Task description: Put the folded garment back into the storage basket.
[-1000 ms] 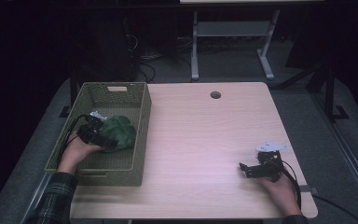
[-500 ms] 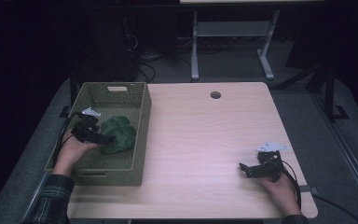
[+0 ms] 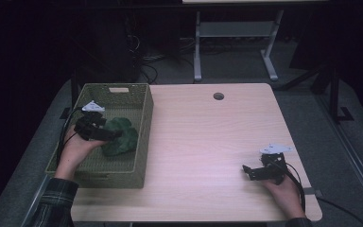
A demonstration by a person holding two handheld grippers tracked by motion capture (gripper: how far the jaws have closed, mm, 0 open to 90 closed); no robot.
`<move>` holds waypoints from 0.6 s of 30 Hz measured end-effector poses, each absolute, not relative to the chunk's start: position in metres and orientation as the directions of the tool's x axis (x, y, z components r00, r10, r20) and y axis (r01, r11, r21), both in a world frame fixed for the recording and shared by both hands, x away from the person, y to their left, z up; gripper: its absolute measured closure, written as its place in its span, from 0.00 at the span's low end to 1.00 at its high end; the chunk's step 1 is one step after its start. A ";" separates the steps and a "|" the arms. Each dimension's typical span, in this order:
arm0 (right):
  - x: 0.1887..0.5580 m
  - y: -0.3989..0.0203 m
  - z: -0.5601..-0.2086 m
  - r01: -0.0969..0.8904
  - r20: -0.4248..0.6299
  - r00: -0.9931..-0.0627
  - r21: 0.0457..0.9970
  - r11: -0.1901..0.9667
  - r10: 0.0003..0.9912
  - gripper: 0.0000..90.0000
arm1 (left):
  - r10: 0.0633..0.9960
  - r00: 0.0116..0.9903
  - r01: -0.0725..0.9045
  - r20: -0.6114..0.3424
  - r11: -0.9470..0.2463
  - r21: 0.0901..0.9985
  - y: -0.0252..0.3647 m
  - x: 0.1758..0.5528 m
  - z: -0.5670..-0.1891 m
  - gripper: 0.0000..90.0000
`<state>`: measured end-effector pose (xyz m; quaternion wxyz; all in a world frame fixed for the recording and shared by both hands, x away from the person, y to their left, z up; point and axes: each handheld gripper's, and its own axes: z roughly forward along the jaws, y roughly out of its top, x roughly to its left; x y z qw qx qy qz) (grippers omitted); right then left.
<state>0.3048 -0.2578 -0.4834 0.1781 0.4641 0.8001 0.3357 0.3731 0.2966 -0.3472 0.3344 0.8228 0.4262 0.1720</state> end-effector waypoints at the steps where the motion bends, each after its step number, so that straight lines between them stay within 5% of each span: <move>1: 0.305 -0.258 -0.483 0.623 0.026 -0.506 0.702 0.344 0.862 0.03 | 0.814 0.581 0.582 -0.008 -0.408 0.704 0.293 0.372 -0.345 0.15; 18: 0.305 -0.258 -0.483 0.623 0.027 -0.505 0.703 0.344 0.862 0.03 | 0.732 0.681 0.461 -0.019 -0.408 0.788 0.213 0.356 -0.320 0.16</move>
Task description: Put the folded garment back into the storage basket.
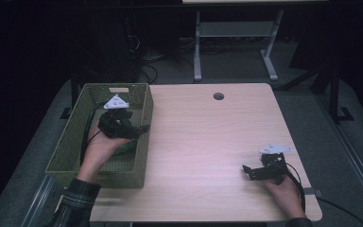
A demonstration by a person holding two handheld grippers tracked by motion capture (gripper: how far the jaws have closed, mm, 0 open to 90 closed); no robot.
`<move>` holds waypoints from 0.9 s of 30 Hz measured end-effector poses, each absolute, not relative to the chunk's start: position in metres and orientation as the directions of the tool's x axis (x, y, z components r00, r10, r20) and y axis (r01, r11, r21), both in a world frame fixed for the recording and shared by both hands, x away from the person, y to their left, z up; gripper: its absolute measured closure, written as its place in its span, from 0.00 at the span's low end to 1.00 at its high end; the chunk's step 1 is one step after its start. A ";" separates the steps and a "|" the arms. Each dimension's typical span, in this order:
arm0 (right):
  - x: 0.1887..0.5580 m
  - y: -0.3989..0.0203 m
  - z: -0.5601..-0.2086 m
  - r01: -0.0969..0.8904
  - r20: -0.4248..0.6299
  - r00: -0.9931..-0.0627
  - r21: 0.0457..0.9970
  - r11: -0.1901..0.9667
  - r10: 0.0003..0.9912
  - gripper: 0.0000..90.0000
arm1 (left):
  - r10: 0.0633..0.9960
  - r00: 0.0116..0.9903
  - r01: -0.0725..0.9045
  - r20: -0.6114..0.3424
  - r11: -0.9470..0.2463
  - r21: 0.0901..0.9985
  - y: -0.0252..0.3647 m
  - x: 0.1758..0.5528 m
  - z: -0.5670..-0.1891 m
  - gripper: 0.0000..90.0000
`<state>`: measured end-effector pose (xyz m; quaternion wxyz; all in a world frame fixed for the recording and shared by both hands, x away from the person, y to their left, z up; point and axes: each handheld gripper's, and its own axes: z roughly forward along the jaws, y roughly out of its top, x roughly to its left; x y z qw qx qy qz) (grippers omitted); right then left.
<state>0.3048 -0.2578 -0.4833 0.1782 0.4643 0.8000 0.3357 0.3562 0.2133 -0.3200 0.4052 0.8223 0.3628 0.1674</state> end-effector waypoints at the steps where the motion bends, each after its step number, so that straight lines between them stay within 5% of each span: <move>1: 0.305 -0.258 -0.483 0.623 0.027 -0.506 0.703 0.344 0.862 0.03 | 0.726 0.687 0.455 -0.017 -0.411 0.790 0.209 0.356 -0.320 0.16; 27: 0.305 -0.258 -0.483 0.623 0.026 -0.506 0.703 0.344 0.862 0.03 | 0.603 0.797 0.397 -0.044 -0.467 0.790 0.078 0.338 -0.370 0.15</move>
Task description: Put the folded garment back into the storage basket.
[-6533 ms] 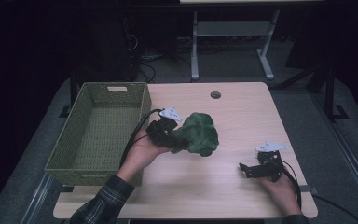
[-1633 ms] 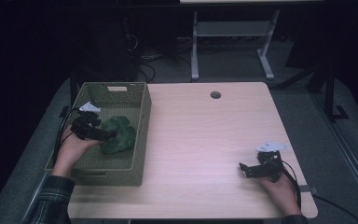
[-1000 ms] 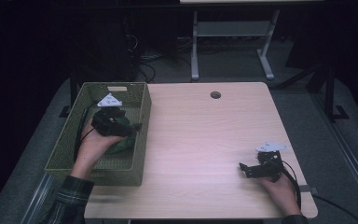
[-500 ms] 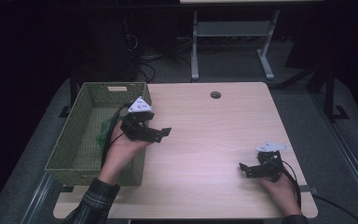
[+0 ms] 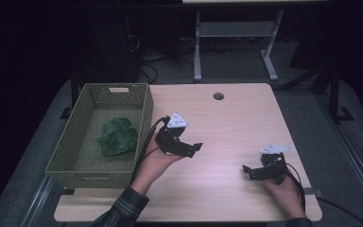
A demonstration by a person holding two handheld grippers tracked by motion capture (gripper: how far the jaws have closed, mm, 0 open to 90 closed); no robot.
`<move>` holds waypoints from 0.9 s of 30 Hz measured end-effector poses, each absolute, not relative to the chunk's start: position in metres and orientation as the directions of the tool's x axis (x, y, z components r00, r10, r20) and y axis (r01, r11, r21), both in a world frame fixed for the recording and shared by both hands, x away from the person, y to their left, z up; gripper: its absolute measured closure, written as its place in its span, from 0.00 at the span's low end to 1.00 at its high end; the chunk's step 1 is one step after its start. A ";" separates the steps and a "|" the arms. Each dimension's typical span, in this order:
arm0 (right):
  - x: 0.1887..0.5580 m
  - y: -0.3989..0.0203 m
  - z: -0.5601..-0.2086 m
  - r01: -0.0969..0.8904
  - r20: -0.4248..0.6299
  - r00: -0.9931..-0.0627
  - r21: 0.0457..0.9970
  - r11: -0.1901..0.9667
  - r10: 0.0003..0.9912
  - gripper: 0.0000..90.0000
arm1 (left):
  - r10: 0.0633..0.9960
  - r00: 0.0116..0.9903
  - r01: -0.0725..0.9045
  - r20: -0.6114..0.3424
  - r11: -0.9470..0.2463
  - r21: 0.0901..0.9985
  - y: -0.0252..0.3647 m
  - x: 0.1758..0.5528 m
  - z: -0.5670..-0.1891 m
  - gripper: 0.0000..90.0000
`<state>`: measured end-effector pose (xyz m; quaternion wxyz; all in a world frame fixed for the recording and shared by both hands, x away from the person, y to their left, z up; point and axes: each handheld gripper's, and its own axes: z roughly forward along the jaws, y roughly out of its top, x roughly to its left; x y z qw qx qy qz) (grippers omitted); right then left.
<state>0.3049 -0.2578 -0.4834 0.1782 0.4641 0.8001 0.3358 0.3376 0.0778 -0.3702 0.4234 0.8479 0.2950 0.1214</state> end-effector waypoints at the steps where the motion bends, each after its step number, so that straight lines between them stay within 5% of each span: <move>1: 0.305 -0.258 -0.483 0.623 0.027 -0.505 0.703 0.344 0.862 0.03 | 0.602 0.797 0.398 -0.045 -0.469 0.788 0.074 0.338 -0.374 0.15; 27: 0.305 -0.258 -0.483 0.623 0.026 -0.506 0.702 0.344 0.862 0.03 | 0.589 0.808 0.416 -0.014 -0.554 0.721 0.063 0.346 -0.468 0.15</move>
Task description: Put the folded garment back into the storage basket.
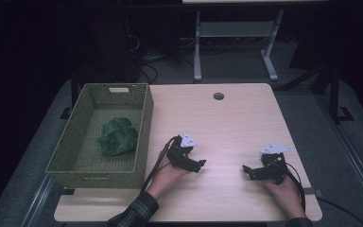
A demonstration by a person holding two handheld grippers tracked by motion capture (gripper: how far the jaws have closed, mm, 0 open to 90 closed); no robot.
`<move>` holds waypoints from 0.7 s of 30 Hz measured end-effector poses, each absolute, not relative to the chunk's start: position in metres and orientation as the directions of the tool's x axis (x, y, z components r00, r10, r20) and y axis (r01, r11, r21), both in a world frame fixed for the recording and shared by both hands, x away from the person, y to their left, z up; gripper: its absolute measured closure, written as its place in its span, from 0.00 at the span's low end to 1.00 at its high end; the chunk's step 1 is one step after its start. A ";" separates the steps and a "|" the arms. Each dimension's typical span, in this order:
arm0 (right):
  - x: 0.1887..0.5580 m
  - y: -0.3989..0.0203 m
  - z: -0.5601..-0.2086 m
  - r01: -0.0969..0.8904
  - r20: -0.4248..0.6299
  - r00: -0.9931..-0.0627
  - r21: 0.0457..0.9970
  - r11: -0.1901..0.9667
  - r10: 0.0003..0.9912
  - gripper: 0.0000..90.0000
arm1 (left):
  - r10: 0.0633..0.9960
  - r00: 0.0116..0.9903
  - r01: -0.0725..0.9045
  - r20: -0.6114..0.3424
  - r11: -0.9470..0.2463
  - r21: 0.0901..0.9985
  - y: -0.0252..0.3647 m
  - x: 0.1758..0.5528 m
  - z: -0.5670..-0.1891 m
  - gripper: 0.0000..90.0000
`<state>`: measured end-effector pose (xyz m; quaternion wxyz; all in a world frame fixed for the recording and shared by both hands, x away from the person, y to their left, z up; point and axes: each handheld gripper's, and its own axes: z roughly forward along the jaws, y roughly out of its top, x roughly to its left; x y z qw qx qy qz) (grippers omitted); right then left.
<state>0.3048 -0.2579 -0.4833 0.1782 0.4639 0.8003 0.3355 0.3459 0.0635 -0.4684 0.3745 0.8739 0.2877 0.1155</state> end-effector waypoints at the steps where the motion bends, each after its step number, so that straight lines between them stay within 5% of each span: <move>1: 0.305 -0.258 -0.483 0.623 0.026 -0.506 0.702 0.344 0.862 0.03 | 0.591 0.806 0.418 -0.012 -0.556 0.719 0.063 0.346 -0.471 0.14; 21: 0.305 -0.258 -0.483 0.624 0.029 -0.504 0.704 0.340 0.863 0.03 | 0.591 0.807 0.409 0.004 -0.563 0.718 0.062 0.344 -0.479 0.14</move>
